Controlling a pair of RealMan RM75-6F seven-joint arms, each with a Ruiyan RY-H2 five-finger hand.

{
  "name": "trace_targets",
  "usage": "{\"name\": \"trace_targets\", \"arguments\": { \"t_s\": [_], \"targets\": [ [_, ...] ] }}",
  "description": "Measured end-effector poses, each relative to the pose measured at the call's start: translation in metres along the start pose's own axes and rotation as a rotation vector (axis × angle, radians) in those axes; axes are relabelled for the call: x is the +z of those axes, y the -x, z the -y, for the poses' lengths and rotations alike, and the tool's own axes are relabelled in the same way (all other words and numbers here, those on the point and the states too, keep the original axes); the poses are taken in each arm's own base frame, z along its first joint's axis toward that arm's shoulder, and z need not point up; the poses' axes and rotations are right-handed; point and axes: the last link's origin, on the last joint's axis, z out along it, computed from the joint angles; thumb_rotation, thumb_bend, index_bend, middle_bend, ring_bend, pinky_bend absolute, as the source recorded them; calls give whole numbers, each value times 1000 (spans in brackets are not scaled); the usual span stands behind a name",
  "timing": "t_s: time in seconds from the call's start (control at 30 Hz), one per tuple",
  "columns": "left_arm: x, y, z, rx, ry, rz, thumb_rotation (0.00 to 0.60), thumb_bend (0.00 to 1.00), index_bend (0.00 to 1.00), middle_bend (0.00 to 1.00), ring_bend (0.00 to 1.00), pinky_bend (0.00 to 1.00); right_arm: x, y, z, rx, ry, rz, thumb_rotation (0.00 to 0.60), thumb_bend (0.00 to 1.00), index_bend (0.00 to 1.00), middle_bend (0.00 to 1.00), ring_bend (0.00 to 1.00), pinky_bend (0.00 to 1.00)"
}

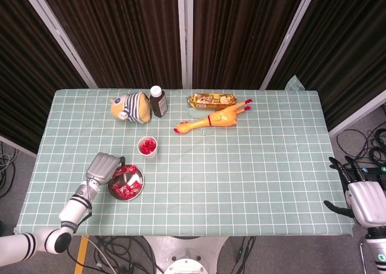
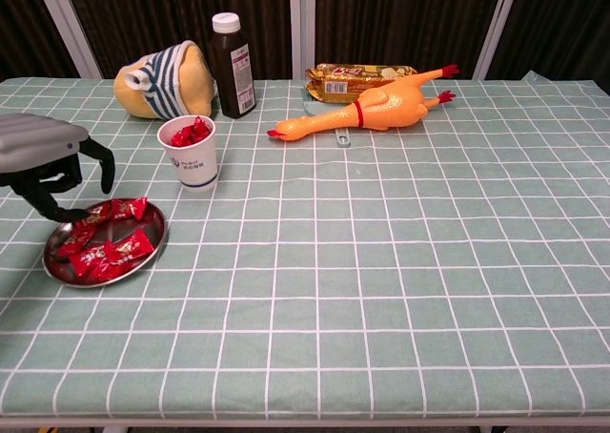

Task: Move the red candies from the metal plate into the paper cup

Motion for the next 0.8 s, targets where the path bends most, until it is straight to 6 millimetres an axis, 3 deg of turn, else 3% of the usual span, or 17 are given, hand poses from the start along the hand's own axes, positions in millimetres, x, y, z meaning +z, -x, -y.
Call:
{"name": "trace_targets", "arguments": {
  "t_s": [0.8],
  "targets": [
    [9,5,-3,12,-35,113,600,295,509,1000,980,1000,1,1,-1,0,9,4,600,16,80,241,46,254]
  ]
}}
